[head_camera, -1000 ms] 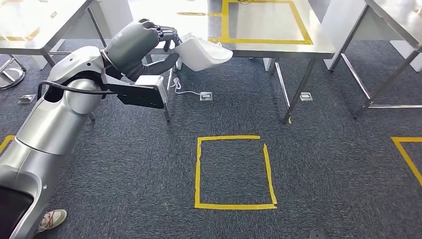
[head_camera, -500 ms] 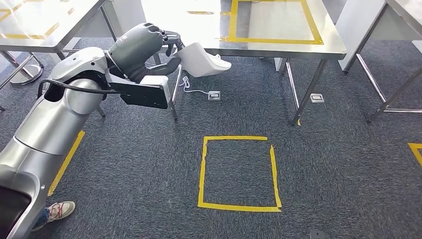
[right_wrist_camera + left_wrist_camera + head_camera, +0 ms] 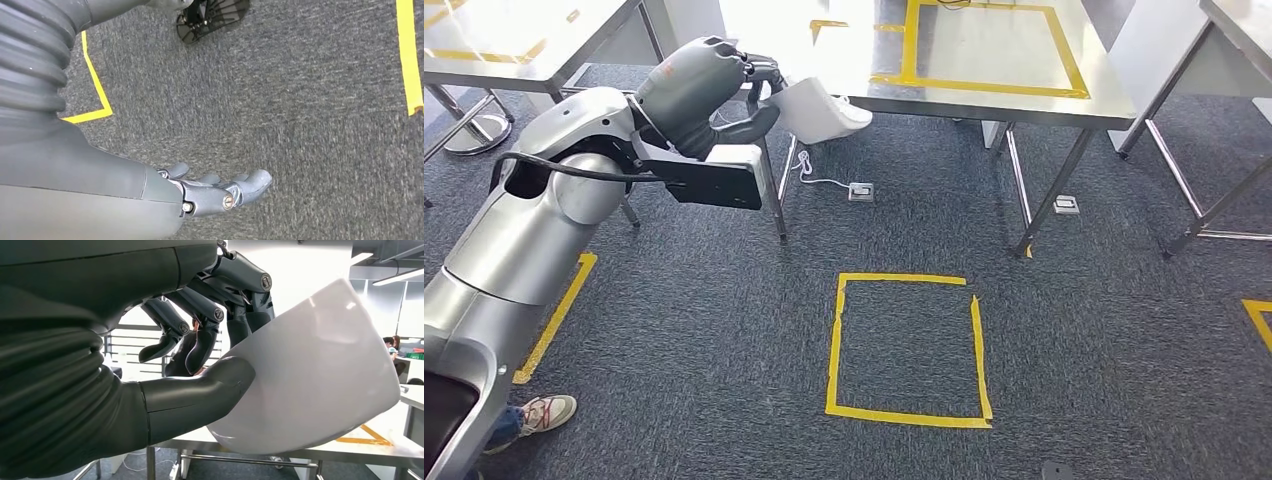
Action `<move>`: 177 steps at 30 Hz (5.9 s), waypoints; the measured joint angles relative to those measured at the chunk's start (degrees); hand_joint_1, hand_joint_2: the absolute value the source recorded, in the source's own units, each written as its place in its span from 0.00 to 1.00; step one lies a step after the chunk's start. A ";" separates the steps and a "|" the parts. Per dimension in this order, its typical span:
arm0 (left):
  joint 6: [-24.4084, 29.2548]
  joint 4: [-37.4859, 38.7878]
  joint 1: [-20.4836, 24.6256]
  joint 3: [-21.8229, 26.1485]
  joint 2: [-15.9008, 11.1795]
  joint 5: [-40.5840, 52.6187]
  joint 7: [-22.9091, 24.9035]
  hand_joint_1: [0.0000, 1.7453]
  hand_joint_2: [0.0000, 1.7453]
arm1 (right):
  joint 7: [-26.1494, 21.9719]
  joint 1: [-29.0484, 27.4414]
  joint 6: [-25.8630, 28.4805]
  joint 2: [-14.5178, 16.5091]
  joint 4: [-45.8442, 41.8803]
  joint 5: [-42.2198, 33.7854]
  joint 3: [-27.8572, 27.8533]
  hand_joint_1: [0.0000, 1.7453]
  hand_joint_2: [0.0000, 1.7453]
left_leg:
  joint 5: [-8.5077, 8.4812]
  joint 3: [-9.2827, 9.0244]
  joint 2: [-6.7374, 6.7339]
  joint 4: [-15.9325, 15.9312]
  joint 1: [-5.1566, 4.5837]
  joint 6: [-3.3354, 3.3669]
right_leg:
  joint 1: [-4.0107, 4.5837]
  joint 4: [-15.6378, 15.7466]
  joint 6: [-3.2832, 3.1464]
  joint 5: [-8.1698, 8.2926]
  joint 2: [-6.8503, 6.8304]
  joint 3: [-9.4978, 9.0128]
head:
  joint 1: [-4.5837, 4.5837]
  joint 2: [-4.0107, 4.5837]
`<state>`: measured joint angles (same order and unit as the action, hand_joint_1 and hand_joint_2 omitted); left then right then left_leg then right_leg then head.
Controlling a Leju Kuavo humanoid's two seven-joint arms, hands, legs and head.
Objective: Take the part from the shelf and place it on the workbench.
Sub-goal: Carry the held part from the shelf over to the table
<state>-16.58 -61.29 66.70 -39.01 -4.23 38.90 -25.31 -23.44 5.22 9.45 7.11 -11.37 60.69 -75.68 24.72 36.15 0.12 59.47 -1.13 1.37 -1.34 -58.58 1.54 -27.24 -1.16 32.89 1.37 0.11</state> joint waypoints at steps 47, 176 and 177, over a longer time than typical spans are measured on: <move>-0.37 1.81 -0.24 -0.60 -0.87 -1.33 -1.98 1.00 1.00 | 0.79 -1.32 1.05 0.25 -0.03 -0.76 0.09 0.00 1.00 | 6.25 -7.61 1.91 -0.87 -0.12 0.10 | 1.16 -0.47 -1.43 6.72 1.69 9.86 | -0.90 0.00; -5.55 11.66 5.31 -7.05 6.22 -7.81 -11.89 1.00 1.00 | 2.41 0.02 2.56 1.25 -0.24 -3.62 -0.19 0.00 1.00 | 2.47 -4.11 0.77 -1.34 0.62 0.72 | -0.28 -14.23 0.87 -3.58 1.72 9.19 | -1.55 0.00; -5.55 11.75 5.27 -7.07 6.25 -7.80 -11.89 1.00 1.00 | 2.33 -0.04 2.71 1.24 -0.24 -3.62 -0.19 0.00 1.00 | 2.92 -4.55 0.68 -1.33 0.59 0.71 | -0.24 -16.25 0.89 -4.16 1.65 11.15 | -1.56 0.00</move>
<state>-22.14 -49.53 71.96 -46.09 2.02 31.10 -37.20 -21.11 5.18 12.16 8.35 -11.61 57.07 -75.87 27.64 31.59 0.80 58.14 -0.54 2.08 -1.57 -74.83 2.43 -31.40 0.50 44.03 -0.19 0.11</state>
